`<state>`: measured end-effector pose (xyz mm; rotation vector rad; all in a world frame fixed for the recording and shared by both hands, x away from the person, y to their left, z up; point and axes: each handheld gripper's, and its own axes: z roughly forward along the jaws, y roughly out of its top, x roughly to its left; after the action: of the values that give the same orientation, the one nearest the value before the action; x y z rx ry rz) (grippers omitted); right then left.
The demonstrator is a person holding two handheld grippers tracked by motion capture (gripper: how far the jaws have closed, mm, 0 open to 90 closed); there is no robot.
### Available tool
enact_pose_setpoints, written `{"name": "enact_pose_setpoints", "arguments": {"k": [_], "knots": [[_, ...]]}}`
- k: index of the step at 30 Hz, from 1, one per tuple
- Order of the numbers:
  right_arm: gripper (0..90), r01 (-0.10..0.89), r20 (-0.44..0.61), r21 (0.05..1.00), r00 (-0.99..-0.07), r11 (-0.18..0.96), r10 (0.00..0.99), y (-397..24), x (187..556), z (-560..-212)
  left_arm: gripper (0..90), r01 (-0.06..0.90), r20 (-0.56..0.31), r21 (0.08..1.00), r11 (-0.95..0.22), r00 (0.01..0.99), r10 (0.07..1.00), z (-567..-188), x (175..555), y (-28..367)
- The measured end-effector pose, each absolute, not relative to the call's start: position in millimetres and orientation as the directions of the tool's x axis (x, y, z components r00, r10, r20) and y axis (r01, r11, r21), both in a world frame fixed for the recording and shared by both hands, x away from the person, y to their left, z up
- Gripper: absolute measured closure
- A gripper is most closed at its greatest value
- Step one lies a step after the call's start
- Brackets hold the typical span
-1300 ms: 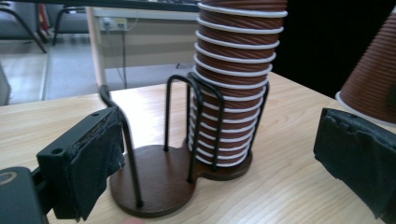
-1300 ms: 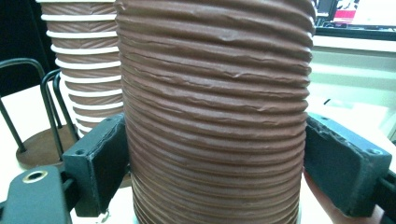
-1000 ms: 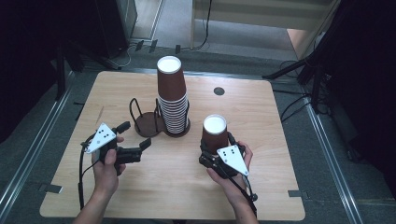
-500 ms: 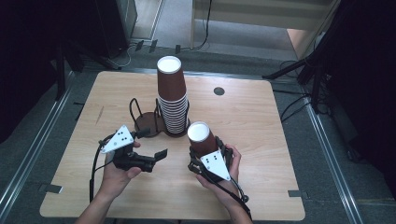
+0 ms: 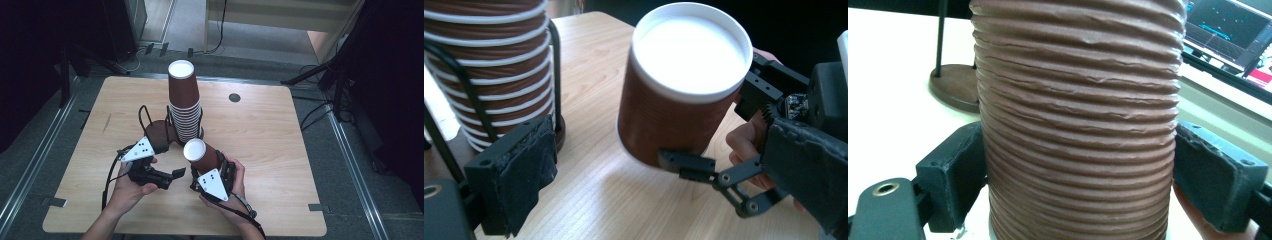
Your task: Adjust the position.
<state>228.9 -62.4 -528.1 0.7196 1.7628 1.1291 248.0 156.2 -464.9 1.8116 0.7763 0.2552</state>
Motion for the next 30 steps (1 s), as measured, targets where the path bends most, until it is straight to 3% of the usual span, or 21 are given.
{"name": "enact_pose_setpoints", "arguments": {"k": [16, 19, 23, 30], "knots": [[12.8, -0.088, -0.500, 0.847, -0.465, 0.524, 0.731, -51, 212, -539, 15.0, 0.394, -0.169, 0.870, -0.298, 0.804, 0.570, -466, 249, 134], [12.8, -0.106, -0.508, 0.842, -0.485, 0.529, 0.712, -52, 211, -539, 21.0, 0.411, -0.181, 0.862, -0.297, 0.797, 0.577, -466, 250, 131], [11.2, -0.095, -0.487, 0.852, -0.506, 0.515, 0.712, -54, 210, -538, 22.2, 0.403, -0.183, 0.867, -0.293, 0.804, 0.566, -468, 251, 131], [11.5, -0.065, -0.469, 0.858, -0.502, 0.509, 0.727, -57, 209, -533, 23.4, 0.396, -0.151, 0.879, -0.267, 0.761, 0.631, -469, 253, 137]]}}
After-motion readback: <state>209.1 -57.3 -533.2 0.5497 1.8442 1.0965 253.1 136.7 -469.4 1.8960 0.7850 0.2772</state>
